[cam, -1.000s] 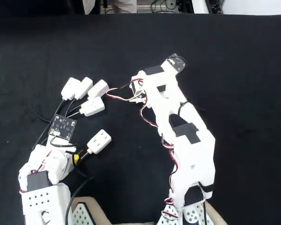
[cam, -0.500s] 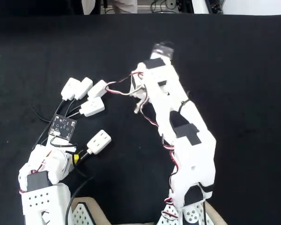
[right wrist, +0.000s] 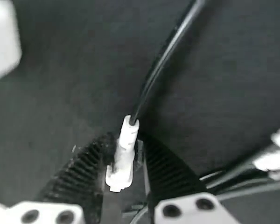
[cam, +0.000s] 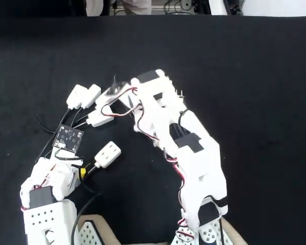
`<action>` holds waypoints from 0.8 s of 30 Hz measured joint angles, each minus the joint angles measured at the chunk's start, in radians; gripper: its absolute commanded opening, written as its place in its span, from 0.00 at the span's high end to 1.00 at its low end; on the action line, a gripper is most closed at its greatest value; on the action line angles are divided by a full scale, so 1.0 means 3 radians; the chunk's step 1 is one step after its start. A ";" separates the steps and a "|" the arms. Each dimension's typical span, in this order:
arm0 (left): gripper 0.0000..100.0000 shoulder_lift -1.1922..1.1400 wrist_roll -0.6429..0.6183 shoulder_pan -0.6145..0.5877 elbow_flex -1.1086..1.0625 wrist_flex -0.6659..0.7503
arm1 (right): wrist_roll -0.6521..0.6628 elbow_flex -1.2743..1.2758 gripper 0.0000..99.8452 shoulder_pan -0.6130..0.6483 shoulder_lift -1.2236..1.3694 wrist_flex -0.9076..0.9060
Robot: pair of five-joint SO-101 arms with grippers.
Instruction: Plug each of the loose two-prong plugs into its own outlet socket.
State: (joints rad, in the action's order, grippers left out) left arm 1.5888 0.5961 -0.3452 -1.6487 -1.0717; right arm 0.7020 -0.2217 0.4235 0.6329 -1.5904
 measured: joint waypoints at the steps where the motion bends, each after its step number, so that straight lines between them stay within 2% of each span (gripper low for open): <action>1: 0.71 0.0000 0.0000 0.0000 0.0000 0.0000 | 0.0133 0.0000 0.99 0.0015 0.0020 -0.0097; 3: 0.71 0.0000 0.0026 0.0000 0.0000 0.0000 | 0.0297 0.0000 0.97 0.0031 0.0041 -0.0205; 8: 0.71 0.0000 0.0128 0.0000 0.0000 0.0000 | 0.0378 0.0000 0.84 0.0031 0.0118 -0.0256; 16: 0.71 0.0000 0.0138 0.0000 0.0000 0.0000 | 0.0235 -0.0143 0.84 0.0051 0.0148 -0.0353; 22: 0.71 0.0000 0.0138 0.0000 0.0000 0.0000 | 0.0225 -0.0220 0.99 0.0046 0.0148 -0.0394; 24: 0.71 0.0000 0.0138 0.0000 0.0000 0.0000 | 0.0225 -0.0220 0.97 0.0046 0.0148 -0.0394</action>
State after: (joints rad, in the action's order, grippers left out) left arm 1.5888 0.6375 -0.3452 -1.6487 -1.0717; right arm 0.7695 -0.2877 0.4373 0.6774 -1.7085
